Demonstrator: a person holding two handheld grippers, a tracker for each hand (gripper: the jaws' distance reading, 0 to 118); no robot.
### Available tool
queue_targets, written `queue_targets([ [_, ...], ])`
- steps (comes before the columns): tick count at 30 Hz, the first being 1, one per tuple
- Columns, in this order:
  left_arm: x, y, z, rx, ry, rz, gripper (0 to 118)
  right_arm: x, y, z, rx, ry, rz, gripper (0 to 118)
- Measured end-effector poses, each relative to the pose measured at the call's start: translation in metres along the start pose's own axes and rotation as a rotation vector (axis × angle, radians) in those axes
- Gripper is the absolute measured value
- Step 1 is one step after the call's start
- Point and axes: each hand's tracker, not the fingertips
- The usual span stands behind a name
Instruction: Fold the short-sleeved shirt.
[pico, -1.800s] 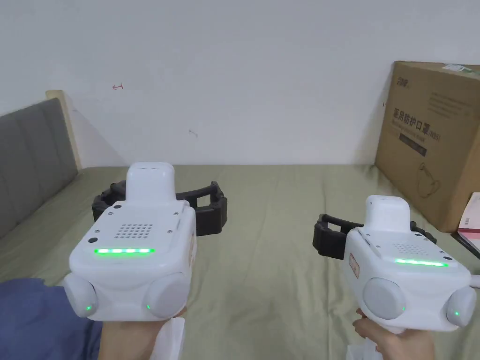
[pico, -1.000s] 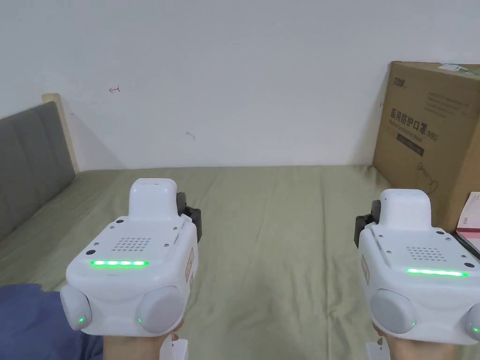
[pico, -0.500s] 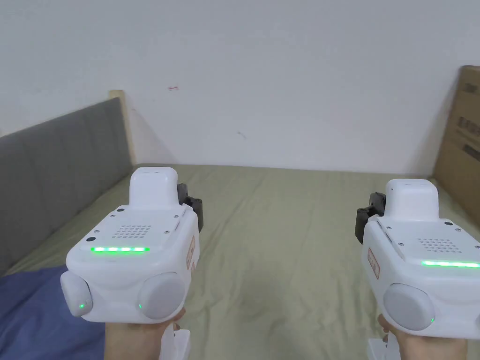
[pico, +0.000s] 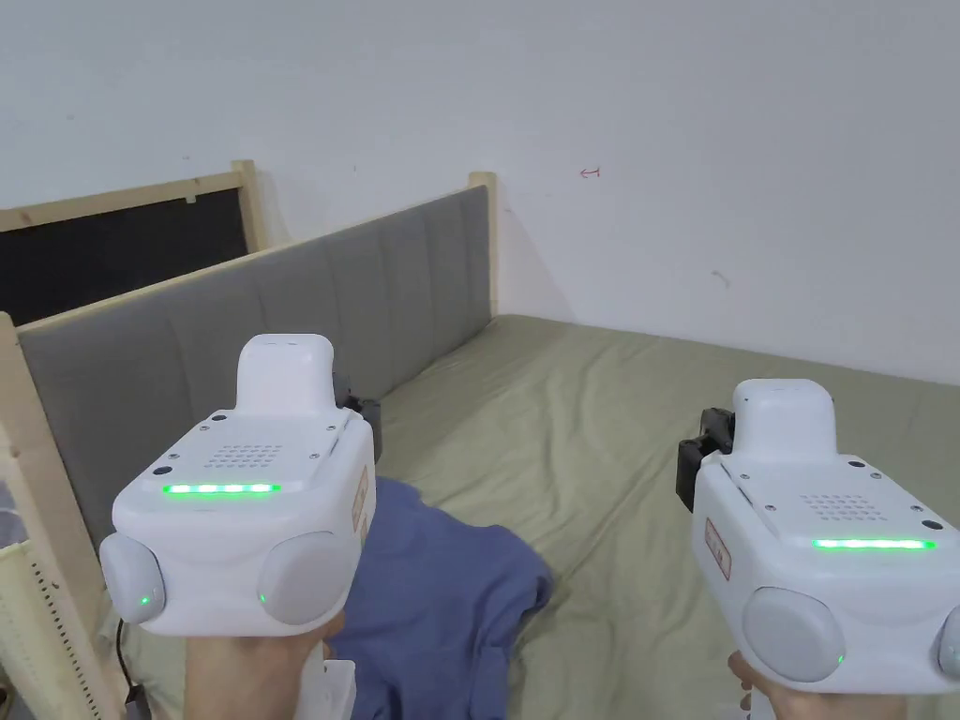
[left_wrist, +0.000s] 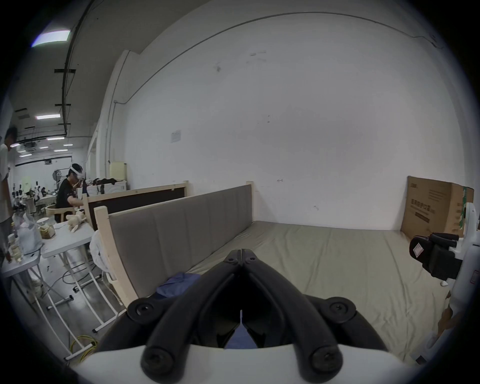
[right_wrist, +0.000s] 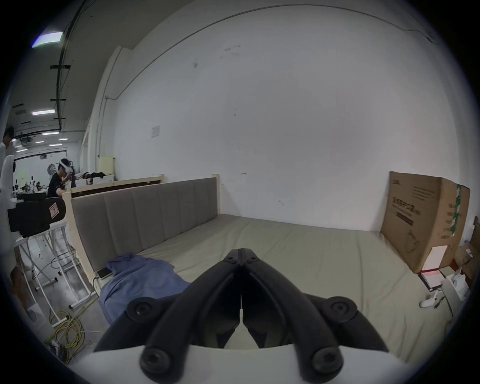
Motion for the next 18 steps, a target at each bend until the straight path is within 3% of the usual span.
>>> queue_targets([
  [6,-0.005,-0.022,-0.052,-0.137,0.002,0.033,0,-0.004,-0.004,-0.009,-0.029,0.019,-0.002,0],
  [11,0.003,-0.073,-0.144,-0.442,-0.011,0.075,2,0.006,-0.019,-0.025,-0.093,0.012,-0.029,0],
  [12,0.001,-0.086,-0.160,-0.486,-0.026,0.132,17,0.008,-0.022,-0.029,-0.108,0.008,-0.026,0],
  [13,-0.002,-0.097,-0.175,-0.517,-0.037,0.168,44,0.010,-0.026,-0.033,-0.120,-0.002,-0.021,0],
  [14,-0.002,-0.110,-0.191,-0.583,-0.043,0.186,81,0.013,-0.031,-0.038,-0.133,-0.011,-0.016,0],
  [15,0.002,-0.121,-0.203,-0.635,-0.049,0.200,96,0.016,-0.035,-0.043,-0.149,-0.014,-0.015,0],
  [16,0.004,-0.131,-0.213,-0.665,-0.044,0.198,102,0.019,-0.039,-0.049,-0.160,-0.018,-0.020,0],
  [18,0.008,-0.149,-0.230,-0.692,-0.024,0.164,103,0.025,-0.047,-0.062,-0.201,-0.033,-0.034,0],
])
